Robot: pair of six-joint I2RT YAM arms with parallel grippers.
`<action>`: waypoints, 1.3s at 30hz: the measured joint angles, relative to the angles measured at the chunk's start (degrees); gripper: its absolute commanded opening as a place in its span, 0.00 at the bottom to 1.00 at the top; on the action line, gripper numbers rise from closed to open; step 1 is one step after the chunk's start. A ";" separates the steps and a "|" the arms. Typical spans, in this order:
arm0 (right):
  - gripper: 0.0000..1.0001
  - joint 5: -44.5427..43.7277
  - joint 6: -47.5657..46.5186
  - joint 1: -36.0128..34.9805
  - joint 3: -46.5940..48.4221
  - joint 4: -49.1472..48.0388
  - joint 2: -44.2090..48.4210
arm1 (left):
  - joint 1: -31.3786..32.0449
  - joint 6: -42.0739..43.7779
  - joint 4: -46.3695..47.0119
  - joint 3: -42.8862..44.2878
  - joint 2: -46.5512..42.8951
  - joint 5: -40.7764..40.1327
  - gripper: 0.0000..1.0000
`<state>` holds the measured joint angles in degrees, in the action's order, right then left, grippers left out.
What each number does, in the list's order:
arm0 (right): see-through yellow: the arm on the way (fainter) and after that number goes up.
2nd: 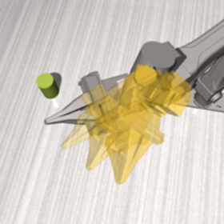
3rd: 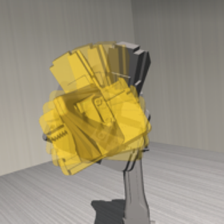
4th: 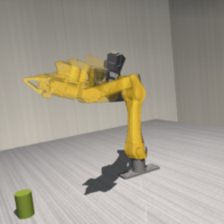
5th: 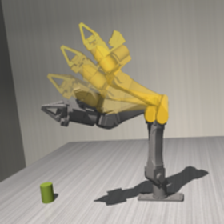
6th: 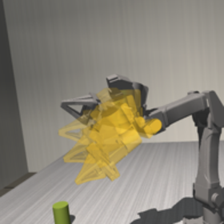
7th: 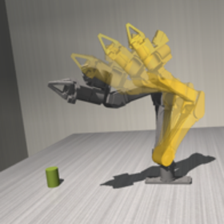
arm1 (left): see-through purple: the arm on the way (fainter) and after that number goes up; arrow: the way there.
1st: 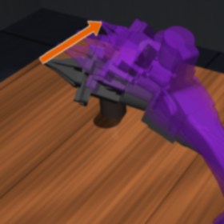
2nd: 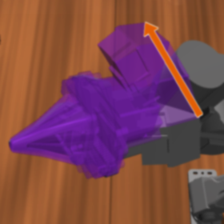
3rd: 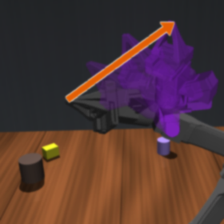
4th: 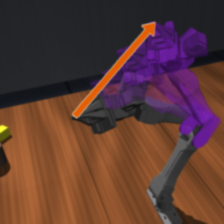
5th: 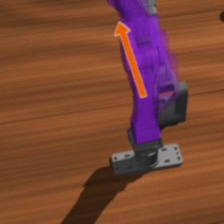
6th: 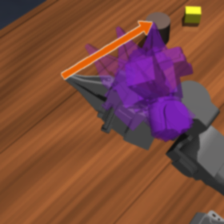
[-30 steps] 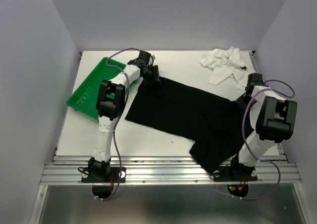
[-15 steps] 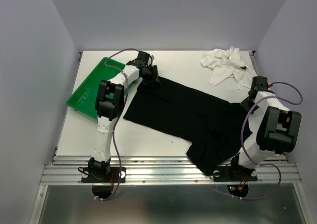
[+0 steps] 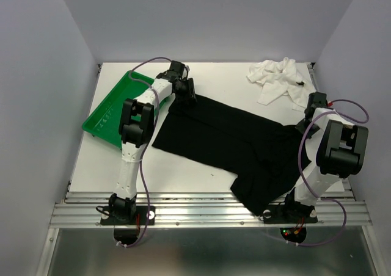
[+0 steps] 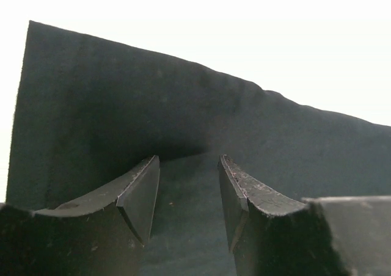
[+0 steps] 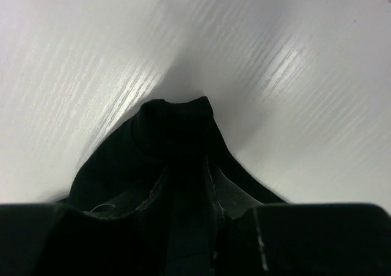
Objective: Roll the t-shirts
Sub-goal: Fold the T-shirt at the center of the board.
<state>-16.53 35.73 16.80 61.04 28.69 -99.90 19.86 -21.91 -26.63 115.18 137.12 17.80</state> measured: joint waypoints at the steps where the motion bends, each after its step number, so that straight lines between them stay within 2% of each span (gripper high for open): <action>1: 0.30 -0.26 0.37 0.02 -0.20 -0.15 0.09 | 0.00 -0.02 0.00 0.04 0.09 -0.13 0.55; 3: 0.30 -0.66 1.25 0.00 -0.96 -0.59 0.63 | -0.11 -0.07 0.55 -0.70 -0.11 -0.63 0.55; 13: 0.28 -2.71 5.40 0.00 -8.74 -3.48 6.82 | -0.26 -0.83 8.07 -17.44 -9.57 -2.54 0.55; 23: 0.28 -2.97 6.25 0.00 -7.50 -3.48 5.60 | -2.01 -1.57 8.24 -19.15 -10.75 -2.71 0.55; 29: 0.28 -2.60 6.29 0.00 -1.33 -3.17 0.24 | -2.75 -1.29 3.82 -13.97 -8.39 -3.72 0.55; 33: 0.30 -1.86 6.19 0.00 4.09 -3.19 -4.04 | -3.15 -1.29 0.81 -5.05 -3.19 -3.48 0.55; 36: 0.39 -0.74 5.92 0.00 7.67 -3.23 -6.58 | -3.10 -1.14 -1.07 1.46 0.35 -3.91 0.55; 39: 0.50 0.98 5.18 0.00 8.15 -2.67 -6.16 | -3.08 -0.55 -2.89 4.44 1.62 -4.96 0.55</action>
<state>-15.55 40.91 16.80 69.19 26.02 -106.06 16.78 -22.46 -29.52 119.61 138.74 12.84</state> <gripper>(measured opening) 0.409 0.549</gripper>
